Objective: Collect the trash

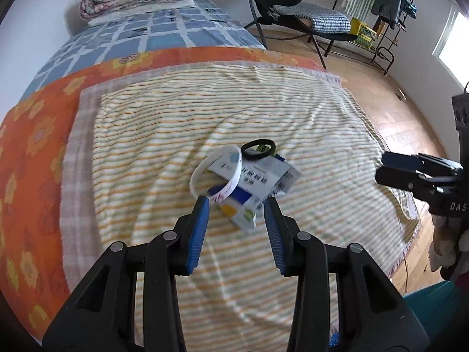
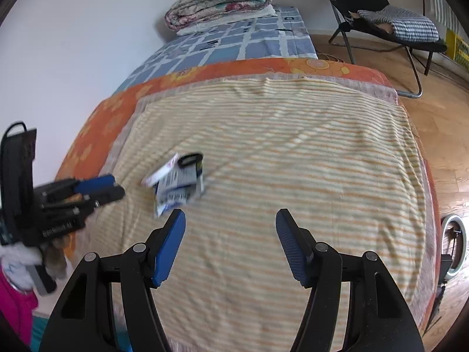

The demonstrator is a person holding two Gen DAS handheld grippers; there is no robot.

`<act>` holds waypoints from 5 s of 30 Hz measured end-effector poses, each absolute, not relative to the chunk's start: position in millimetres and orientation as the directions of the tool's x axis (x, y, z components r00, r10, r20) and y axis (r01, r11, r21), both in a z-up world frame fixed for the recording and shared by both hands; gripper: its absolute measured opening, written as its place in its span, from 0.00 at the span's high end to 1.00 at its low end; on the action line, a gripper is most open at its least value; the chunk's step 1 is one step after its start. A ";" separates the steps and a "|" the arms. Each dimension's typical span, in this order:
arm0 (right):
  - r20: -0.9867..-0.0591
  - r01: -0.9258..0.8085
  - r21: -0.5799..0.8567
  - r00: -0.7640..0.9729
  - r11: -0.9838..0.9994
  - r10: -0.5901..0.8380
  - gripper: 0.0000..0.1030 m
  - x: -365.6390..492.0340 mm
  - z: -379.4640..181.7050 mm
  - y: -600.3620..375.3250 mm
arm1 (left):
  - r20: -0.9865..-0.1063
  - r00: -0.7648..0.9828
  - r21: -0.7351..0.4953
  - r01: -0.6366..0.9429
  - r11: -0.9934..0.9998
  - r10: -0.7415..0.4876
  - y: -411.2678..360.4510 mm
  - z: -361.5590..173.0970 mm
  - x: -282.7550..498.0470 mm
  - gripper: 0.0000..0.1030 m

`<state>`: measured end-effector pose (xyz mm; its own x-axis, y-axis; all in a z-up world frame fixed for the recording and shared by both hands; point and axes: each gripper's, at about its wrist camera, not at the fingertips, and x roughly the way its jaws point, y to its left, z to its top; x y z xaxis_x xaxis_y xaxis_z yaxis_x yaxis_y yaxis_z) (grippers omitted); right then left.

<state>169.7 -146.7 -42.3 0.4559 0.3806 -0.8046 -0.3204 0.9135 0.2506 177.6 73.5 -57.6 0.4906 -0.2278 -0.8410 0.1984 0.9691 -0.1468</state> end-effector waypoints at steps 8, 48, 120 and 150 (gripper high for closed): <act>-0.794 -0.289 0.349 0.415 0.891 0.445 0.38 211.6 -55.5 -136.6 | -0.860 0.466 -0.123 0.203 0.971 -0.206 61.8 -75.4 208.3 0.63; -0.772 -0.190 0.523 0.308 0.831 0.556 0.94 274.6 -117.4 -90.2 | -0.872 0.466 -0.090 0.146 0.985 -0.148 81.5 -101.4 229.8 0.98; -0.809 -0.365 0.269 0.416 0.891 0.414 0.95 185.7 -61.2 -124.9 | -0.820 0.553 -0.104 0.108 0.989 -0.147 117.3 -47.5 155.1 1.00; -0.862 -0.494 0.177 0.341 0.852 0.376 0.95 -26.7 -77.0 -154.0 | -0.823 0.474 -0.170 0.318 0.933 -0.312 24.9 -54.6 -29.6 1.00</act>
